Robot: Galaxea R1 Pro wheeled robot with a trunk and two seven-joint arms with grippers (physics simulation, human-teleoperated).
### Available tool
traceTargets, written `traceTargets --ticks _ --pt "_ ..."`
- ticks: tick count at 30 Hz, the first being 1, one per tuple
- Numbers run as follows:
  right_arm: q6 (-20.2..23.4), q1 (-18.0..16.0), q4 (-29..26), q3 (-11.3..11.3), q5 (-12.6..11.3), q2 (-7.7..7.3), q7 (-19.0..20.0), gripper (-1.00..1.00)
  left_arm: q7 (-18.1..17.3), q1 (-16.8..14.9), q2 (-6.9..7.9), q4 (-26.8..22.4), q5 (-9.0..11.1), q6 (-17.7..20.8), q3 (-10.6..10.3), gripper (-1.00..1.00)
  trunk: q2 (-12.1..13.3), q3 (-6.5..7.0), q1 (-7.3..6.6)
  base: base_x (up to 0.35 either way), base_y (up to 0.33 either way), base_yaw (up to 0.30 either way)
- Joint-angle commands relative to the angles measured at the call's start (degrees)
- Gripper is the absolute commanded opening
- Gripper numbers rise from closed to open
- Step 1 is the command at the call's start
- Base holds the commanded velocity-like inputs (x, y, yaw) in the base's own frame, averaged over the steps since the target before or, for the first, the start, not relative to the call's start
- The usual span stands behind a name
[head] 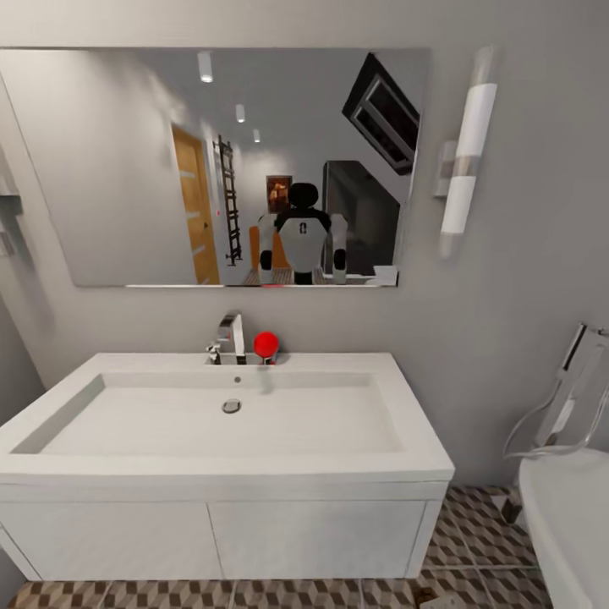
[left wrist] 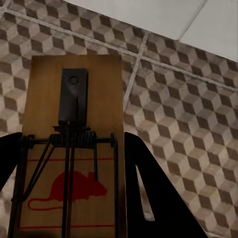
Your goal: Take the four mousetraps from the cabinet in the bathroom and place them on the bathroom floor. Make sure all four end up on the same floor surface, and ensure that at least two of them are either under or directly next to the same bathroom sink.
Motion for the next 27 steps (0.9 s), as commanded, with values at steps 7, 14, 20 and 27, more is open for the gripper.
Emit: traceTargets --ticks 7,14,20,27 --pt "-0.18 -0.05 0.06 -0.28 0.61 0.02 -0.25 -1.00 0.27 -0.03 -0.12 -0.04 0.22 -0.31 -0.51 -1.00 -2.86 -1.32 1.57 0.092 0.073 0.000" --pt "0.05 -0.05 0.07 -0.28 0.62 -0.02 -0.25 -1.00 0.28 -0.03 -0.08 -0.04 0.22 -0.36 -0.46 -1.00 -5.66 -2.58 3.11 0.003 0.002 0.000" --pt "0.08 -0.05 0.06 -0.28 0.75 -0.04 -0.25 -1.00 0.51 -0.03 0.09 -0.05 0.19 -0.34 -0.46 -1.00 -8.07 -3.66 4.43 0.000 0.000 0.000" --pt "0.02 -0.05 0.07 -0.28 0.75 -0.02 -0.25 -1.00 2.04 -0.03 0.08 -0.12 0.27 -0.30 -0.50 -1.00 -10.88 -4.92 5.96 0.000 0.000 0.000"
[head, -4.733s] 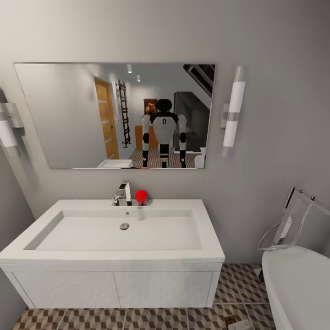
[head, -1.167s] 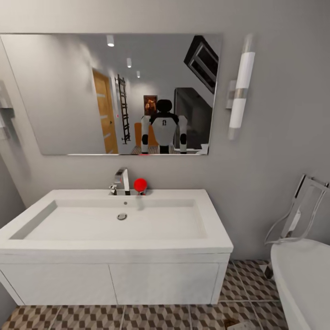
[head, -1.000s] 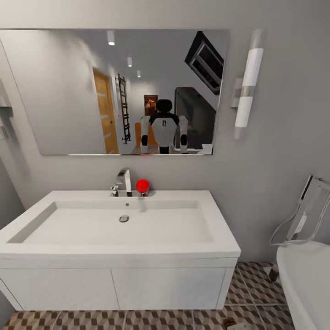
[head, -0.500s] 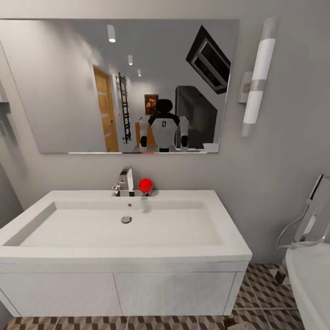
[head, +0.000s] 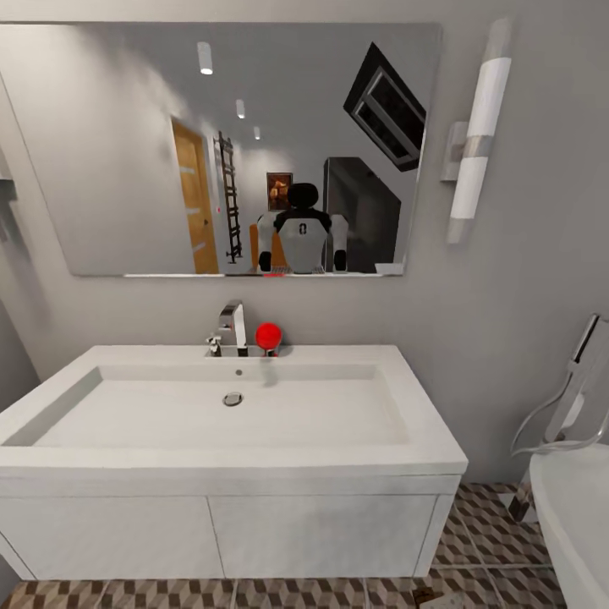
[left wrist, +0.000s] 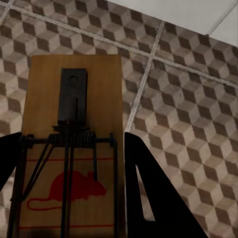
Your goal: Take the four mousetraps from the cabinet in the bathroom and place them on the bathroom floor. Make sure all four end up on the same floor surface, and ensure that at least two of them are either under or directly next to the same bathroom sink.
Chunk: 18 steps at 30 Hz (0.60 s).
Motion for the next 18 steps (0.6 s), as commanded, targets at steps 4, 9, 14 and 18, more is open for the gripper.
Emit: traceTargets --ticks 4,9,14,18 --pt "-0.15 -0.05 0.06 -0.29 0.57 0.01 -0.22 -1.00 0.48 -0.02 -0.03 -0.06 0.12 -0.11 -0.50 -1.00 -1.65 -0.78 0.88 0.000 0.000 0.000" --pt "-0.15 -0.05 0.09 -0.29 0.57 0.04 -0.22 -1.00 0.52 -0.02 -0.18 -0.06 0.06 -0.11 -0.50 -1.00 -3.65 -1.68 1.98 0.000 0.000 0.000" --pt "-0.15 -0.05 0.09 -0.29 0.57 0.05 -0.22 -1.00 0.49 -0.02 -0.21 -0.06 0.06 -0.10 -0.50 -1.00 -5.66 -2.58 3.08 0.000 0.000 0.000" --pt "-0.15 -0.05 0.11 -0.29 0.57 0.05 -0.22 -1.00 0.49 -0.02 -0.28 -0.06 0.04 0.01 -0.50 -1.00 -7.26 -3.30 3.96 0.000 0.000 0.000"
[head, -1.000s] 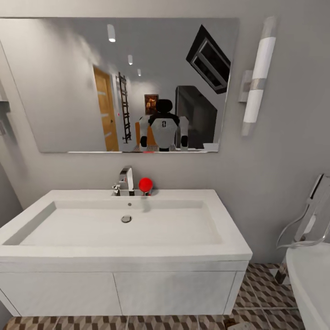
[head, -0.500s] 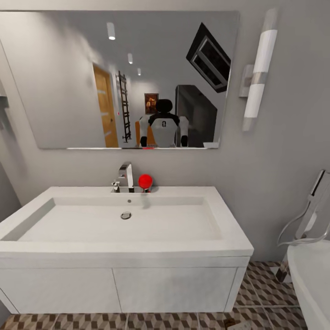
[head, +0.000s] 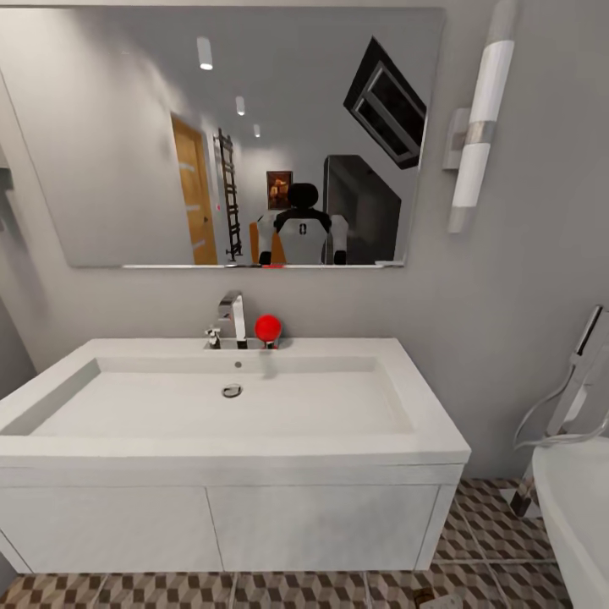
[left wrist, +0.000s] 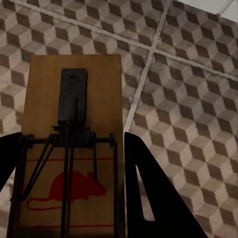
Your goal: Take the four mousetraps from the cabinet in the bathroom and place them on the bathroom floor. Make sure all four end up on the same floor surface, and ensure that at least two of them are either under or directly next to the same bathroom sink.
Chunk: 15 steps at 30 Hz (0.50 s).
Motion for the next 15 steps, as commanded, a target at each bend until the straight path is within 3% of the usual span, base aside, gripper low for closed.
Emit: traceTargets --ticks 1,15 --pt "-0.15 -0.05 0.06 -0.29 0.57 0.00 -0.21 -1.00 0.41 -0.02 0.02 -0.06 0.10 -0.09 -0.52 -1.00 -0.44 -0.24 0.22 0.000 0.000 0.000" --pt "-0.38 -0.05 0.07 -0.29 0.40 0.00 -0.22 -1.00 0.41 -0.02 -0.08 -0.06 0.09 -0.06 -0.59 -1.00 -6.06 -2.76 3.30 0.000 0.000 0.000"
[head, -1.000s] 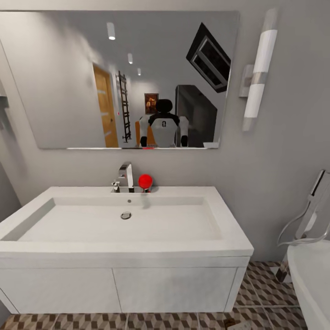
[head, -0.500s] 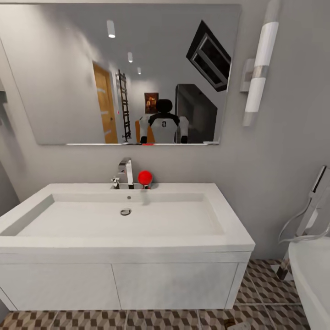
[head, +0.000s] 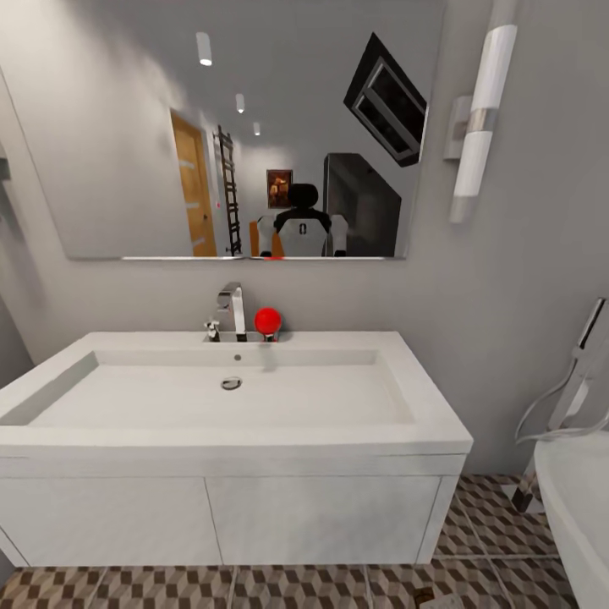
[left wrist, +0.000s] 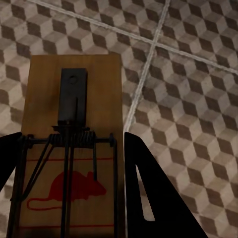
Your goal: Take the four mousetraps from the cabinet in the bathroom and place them on the bathroom floor. Make sure all four end up on the same floor surface, and ensure that at least two of them are either under or directly next to the same bathroom sink.
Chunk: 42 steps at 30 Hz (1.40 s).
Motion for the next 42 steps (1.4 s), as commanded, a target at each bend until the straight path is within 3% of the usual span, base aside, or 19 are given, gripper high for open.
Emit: traceTargets --ticks 1,42 --pt "-0.17 -0.05 0.08 -0.29 0.57 0.00 -0.22 -1.00 0.41 -0.02 0.02 -0.06 0.10 -0.11 -0.51 -1.00 -0.44 -0.24 0.22 0.000 0.000 0.000" --pt "-0.17 -0.05 0.10 -0.29 0.61 0.00 -0.14 -1.00 0.41 -0.02 -0.13 -0.06 0.10 -0.02 -0.51 -1.00 -16.89 -7.60 9.22 0.000 0.000 0.000"
